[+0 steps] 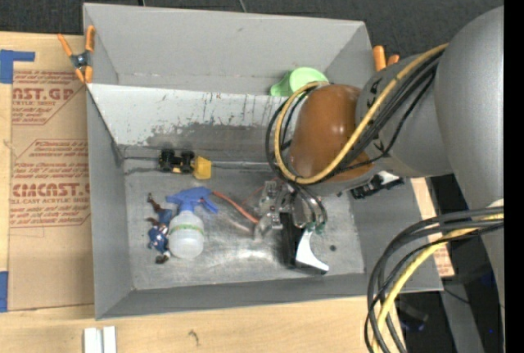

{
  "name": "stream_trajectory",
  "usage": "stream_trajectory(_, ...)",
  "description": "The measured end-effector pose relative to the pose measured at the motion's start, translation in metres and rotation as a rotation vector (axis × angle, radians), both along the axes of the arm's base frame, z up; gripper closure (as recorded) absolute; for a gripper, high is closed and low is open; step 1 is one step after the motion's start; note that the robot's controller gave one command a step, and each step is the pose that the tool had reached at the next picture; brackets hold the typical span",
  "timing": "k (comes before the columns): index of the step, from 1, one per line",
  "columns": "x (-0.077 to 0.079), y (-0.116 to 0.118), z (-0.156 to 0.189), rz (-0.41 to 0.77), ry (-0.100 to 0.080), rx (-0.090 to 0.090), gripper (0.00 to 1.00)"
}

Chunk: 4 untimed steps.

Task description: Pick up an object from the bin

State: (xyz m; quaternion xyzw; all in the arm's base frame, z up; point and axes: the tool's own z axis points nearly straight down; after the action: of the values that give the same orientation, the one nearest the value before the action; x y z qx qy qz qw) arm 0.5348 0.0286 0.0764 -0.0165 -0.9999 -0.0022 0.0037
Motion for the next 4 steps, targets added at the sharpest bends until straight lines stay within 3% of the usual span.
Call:
stream_trajectory(1,0.0,0.0,0.0,0.0,0.0,0.0,1.0)
stream_trajectory(2,-0.003,-0.027,0.126,-0.042,-0.014,-0.004,1.0)
stream_trajectory(3,-0.004,-0.027,0.123,-0.041,-0.009,-0.004,1.0)
stream_trajectory(4,-0.006,-0.022,0.057,0.006,-0.007,-0.004,0.0)
